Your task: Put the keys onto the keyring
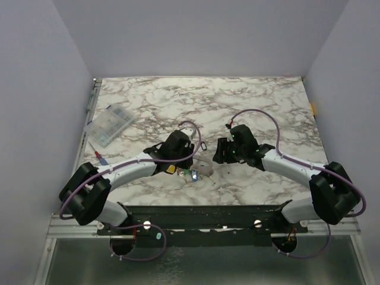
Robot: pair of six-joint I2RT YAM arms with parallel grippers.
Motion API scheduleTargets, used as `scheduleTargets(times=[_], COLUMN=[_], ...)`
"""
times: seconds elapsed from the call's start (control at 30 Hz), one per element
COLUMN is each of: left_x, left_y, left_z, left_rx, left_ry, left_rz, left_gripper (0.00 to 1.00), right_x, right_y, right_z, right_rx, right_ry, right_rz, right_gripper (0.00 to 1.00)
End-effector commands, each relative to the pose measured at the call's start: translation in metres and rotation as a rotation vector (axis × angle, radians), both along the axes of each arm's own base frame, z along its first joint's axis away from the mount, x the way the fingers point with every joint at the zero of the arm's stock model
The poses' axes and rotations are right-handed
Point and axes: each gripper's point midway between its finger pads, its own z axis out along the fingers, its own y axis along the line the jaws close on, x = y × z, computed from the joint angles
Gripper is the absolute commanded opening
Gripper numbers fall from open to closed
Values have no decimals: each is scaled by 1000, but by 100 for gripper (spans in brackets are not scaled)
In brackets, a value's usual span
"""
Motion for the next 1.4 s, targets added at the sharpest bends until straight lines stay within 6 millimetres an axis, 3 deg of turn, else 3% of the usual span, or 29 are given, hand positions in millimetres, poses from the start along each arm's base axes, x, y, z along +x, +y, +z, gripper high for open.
scheduleTargets(times=[0.0,0.13,0.3,0.43,0.63,1.37], left_x=[-3,-20,-37,-31,-31,-20], left_y=[-6,-7,0,12,13,-17], left_z=[21,15,3,2,9,-25], left_rx=[16,65,225,282,272,390], left_ry=[-71,-60,-184,-283,-388,-389], left_rz=[-96,-159,-258,-274,-360,-607], left_gripper=[35,35,44,45,45,49], right_x=[1,1,1,1,-3,-6], right_y=[3,3,5,7,6,-5], right_z=[4,4,4,4,1,3], right_rx=[18,18,24,35,44,21], right_ry=[-12,-11,-9,-12,-8,-67], right_rz=[25,28,36,40,41,40], right_gripper=[55,55,55,55,55,56])
